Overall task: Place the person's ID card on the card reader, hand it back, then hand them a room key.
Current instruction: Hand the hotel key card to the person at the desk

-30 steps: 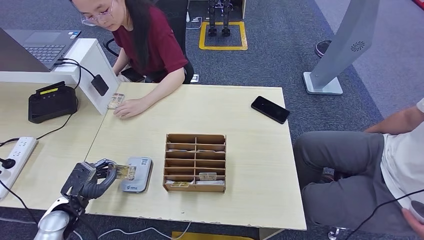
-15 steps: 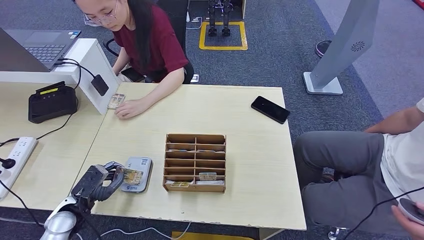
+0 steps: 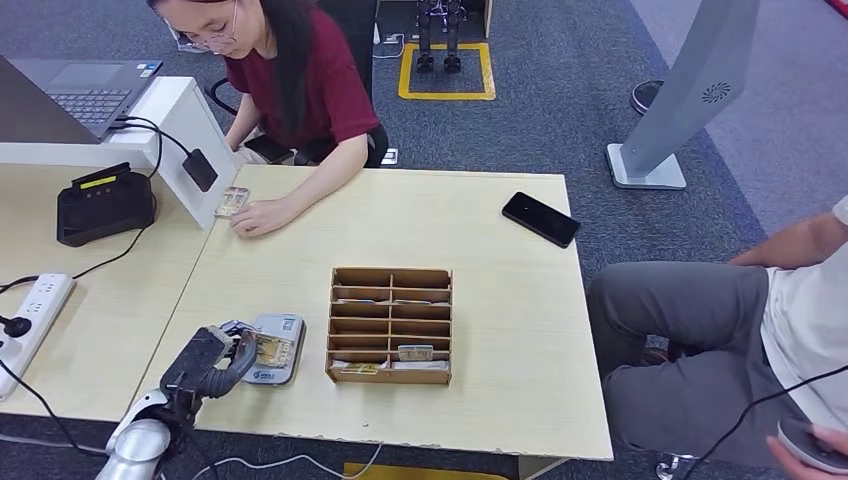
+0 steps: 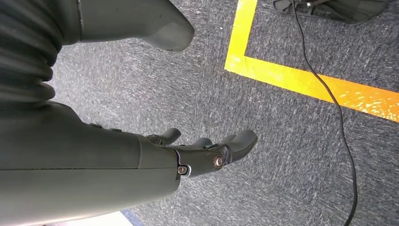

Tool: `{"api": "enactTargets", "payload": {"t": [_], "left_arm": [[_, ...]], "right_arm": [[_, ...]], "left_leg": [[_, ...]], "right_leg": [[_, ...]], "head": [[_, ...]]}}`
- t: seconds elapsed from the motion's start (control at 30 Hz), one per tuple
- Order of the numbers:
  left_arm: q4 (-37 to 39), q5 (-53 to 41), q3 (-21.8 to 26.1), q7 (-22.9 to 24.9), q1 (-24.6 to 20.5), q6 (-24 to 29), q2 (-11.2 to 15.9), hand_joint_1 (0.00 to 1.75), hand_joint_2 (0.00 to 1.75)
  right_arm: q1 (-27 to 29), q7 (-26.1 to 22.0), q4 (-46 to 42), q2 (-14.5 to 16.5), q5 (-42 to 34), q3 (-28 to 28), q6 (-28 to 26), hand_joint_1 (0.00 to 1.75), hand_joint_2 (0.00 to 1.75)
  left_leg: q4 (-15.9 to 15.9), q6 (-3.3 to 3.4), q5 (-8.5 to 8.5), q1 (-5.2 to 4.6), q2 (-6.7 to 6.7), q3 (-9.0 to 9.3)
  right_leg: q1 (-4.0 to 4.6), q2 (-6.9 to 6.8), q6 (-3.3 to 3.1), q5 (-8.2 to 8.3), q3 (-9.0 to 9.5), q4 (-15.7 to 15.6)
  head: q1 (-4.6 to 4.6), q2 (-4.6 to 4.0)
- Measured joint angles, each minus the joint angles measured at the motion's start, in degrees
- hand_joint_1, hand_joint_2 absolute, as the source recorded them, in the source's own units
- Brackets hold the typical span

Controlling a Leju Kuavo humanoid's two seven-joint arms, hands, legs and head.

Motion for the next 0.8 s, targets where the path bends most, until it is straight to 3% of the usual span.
{"api": "enactTargets", "payload": {"t": [0.8], "left_arm": [[4.7, -6.6, 0.9, -0.4, -2.1, 6.6, -1.1, 1.75, 1.75]], "right_arm": [[0.0, -1.3, 0.0, 0.2, 1.2, 0.0, -0.2, 0.00, 1.75]], "left_leg": [[0.0, 0.00, 0.00, 0.00, 0.00, 0.00]], "right_leg": [[0.00, -0.01, 0.00, 0.00, 0.02, 0.0]], "head": [[0.00, 0.00]]}}
